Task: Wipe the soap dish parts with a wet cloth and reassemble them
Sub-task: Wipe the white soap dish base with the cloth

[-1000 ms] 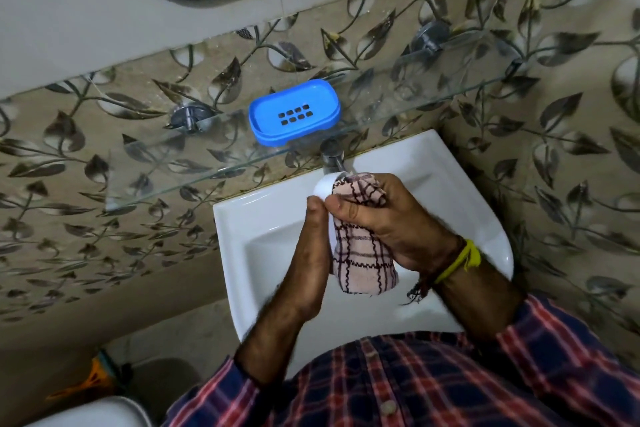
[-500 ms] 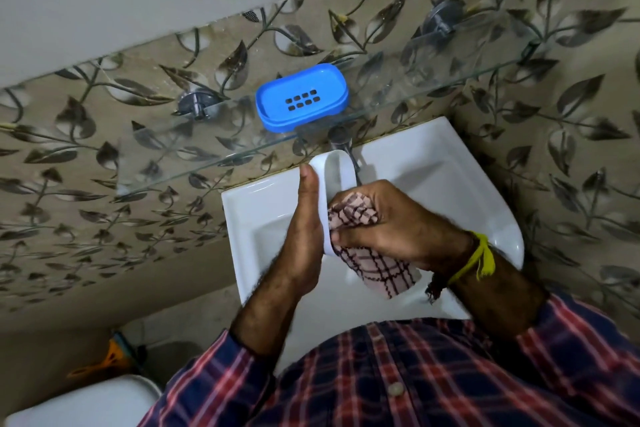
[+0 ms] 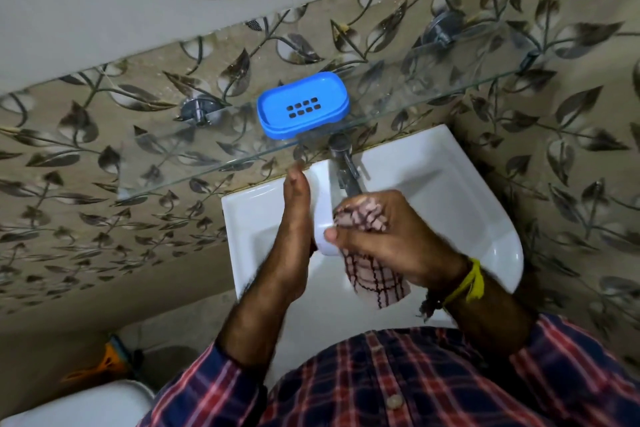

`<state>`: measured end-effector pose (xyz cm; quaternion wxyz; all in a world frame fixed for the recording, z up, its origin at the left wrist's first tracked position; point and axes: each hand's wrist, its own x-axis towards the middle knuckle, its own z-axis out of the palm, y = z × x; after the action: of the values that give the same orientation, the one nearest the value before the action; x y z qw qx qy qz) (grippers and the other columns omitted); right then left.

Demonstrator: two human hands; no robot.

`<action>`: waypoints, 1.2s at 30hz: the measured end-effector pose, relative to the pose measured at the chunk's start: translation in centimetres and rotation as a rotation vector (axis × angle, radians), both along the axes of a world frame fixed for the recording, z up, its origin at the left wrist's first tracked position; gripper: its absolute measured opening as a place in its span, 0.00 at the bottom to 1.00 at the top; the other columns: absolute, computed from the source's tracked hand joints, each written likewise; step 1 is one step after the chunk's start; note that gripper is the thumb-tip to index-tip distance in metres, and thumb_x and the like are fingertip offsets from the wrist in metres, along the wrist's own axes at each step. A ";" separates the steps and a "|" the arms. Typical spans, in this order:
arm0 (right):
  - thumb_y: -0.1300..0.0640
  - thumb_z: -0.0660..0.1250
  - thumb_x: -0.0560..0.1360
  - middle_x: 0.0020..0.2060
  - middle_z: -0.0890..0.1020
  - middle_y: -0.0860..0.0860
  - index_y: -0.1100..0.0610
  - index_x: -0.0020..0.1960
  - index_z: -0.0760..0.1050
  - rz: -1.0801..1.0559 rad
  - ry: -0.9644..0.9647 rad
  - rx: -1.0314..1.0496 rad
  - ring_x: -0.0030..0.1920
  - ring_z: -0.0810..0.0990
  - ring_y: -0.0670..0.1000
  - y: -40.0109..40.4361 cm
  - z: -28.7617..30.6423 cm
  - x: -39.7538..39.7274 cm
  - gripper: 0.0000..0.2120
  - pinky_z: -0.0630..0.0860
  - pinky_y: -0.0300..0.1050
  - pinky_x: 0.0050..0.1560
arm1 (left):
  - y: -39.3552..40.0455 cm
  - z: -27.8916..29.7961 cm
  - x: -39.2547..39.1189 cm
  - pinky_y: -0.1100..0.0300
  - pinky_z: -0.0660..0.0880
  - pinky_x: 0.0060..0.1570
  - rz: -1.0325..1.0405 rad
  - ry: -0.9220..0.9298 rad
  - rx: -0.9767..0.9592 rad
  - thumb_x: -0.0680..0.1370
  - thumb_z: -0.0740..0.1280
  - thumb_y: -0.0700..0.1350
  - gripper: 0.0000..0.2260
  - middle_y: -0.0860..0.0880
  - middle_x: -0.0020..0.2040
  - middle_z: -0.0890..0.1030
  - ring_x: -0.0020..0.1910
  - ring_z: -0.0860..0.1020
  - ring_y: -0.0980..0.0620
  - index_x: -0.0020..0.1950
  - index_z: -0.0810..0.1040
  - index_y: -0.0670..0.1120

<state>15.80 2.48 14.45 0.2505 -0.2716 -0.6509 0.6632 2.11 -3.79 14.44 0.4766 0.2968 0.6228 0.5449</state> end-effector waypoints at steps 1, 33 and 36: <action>0.61 0.78 0.70 0.41 0.79 0.63 0.72 0.43 0.76 -0.050 0.090 -0.224 0.44 0.79 0.58 0.5 0.4 0.2 0.15 0.80 0.58 0.52 | -0.3 -0.7 -0.2 0.42 0.65 0.74 -0.016 0.186 0.113 0.72 0.53 0.78 0.35 0.53 0.80 0.64 0.77 0.67 0.49 0.77 0.60 0.66; 0.62 0.76 0.74 0.48 0.84 0.48 0.60 0.52 0.83 0.225 -0.263 0.247 0.51 0.83 0.47 0.0 -0.4 0.0 0.08 0.79 0.43 0.55 | 1.1 -0.1 0.0 0.54 0.81 0.47 0.097 -0.278 -0.152 0.71 0.43 0.78 0.43 0.46 0.45 0.88 0.45 0.87 0.48 0.63 0.81 0.50; 0.67 0.74 0.73 0.49 0.88 0.56 0.62 0.55 0.83 -0.014 -0.037 -0.101 0.50 0.86 0.52 0.6 0.5 1.1 0.11 0.83 0.47 0.53 | 1.1 -0.2 -1.5 0.42 0.76 0.62 0.086 -0.423 -0.209 0.69 0.41 0.80 0.47 0.43 0.58 0.86 0.58 0.84 0.42 0.67 0.79 0.51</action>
<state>16.94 3.13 14.91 0.2292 -0.3008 -0.6191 0.6883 0.60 -2.72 14.22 0.6010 0.0985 0.5740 0.5474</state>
